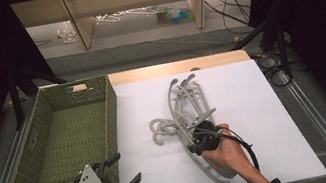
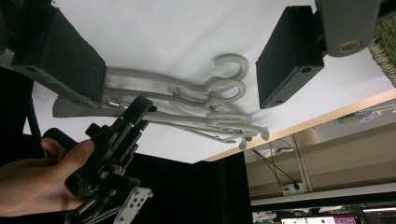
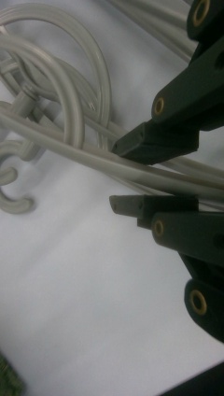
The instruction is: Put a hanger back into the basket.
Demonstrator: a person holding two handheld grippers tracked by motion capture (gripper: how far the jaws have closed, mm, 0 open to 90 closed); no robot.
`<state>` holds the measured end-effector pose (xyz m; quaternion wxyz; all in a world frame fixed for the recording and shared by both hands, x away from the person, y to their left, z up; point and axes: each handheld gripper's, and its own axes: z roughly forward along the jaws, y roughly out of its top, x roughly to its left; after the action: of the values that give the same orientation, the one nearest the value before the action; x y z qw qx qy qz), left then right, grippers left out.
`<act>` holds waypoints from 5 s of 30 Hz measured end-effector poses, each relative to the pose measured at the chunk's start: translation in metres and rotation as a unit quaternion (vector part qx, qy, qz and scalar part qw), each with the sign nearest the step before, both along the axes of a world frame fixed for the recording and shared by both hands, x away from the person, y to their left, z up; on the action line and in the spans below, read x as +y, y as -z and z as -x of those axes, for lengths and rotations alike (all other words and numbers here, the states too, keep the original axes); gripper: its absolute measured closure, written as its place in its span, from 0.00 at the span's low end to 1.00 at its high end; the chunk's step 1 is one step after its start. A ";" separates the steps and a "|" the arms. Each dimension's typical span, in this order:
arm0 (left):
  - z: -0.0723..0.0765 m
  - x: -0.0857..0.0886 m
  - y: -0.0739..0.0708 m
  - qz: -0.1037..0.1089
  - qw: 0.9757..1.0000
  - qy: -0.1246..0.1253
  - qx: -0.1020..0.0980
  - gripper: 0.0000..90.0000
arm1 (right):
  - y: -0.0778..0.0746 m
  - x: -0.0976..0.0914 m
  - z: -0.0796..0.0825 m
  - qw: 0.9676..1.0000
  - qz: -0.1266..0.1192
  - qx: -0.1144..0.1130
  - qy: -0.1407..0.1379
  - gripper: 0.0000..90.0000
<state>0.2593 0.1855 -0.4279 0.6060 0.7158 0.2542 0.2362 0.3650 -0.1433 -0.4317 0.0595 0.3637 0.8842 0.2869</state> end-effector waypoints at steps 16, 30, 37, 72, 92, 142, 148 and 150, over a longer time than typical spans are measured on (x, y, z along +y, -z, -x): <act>0.000 -0.006 -0.001 -0.024 1.000 -0.012 0.003 0.18 | -0.036 -0.056 0.002 0.994 -0.092 0.000 -0.057 0.92; -0.031 -0.065 -0.015 -0.109 0.994 -0.014 0.018 0.21 | -0.048 -0.084 0.030 0.980 -0.151 0.016 -0.126 0.92; -0.053 -0.084 -0.015 -0.164 0.985 0.042 0.032 0.32 | -0.050 -0.077 0.044 0.972 -0.147 0.024 -0.180 0.92; -0.052 -0.092 -0.029 -0.249 0.951 0.150 0.103 0.88 | -0.073 -0.106 0.041 0.986 -0.099 -0.084 -0.102 0.45; -0.060 -0.031 -0.115 -0.068 0.979 0.101 0.162 0.88 | -0.048 -0.093 0.052 0.986 -0.139 -0.094 -0.013 0.30; -0.125 0.181 -0.094 -0.103 0.965 -0.144 0.194 0.88 | -0.016 -0.091 0.052 0.989 -0.137 -0.052 -0.003 0.24; -0.124 0.191 -0.085 -0.120 0.957 -0.162 0.207 0.88 | -0.015 -0.091 0.052 0.990 -0.135 -0.048 -0.002 0.24; -0.125 0.192 -0.079 -0.118 0.957 -0.162 0.212 0.88 | -0.015 -0.091 0.052 0.990 -0.135 -0.049 -0.003 0.24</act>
<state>0.3841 0.3778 -0.3489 0.4035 0.7650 0.4593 0.2024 0.3130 -0.2347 -0.4171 0.0527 0.3511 0.8347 0.4211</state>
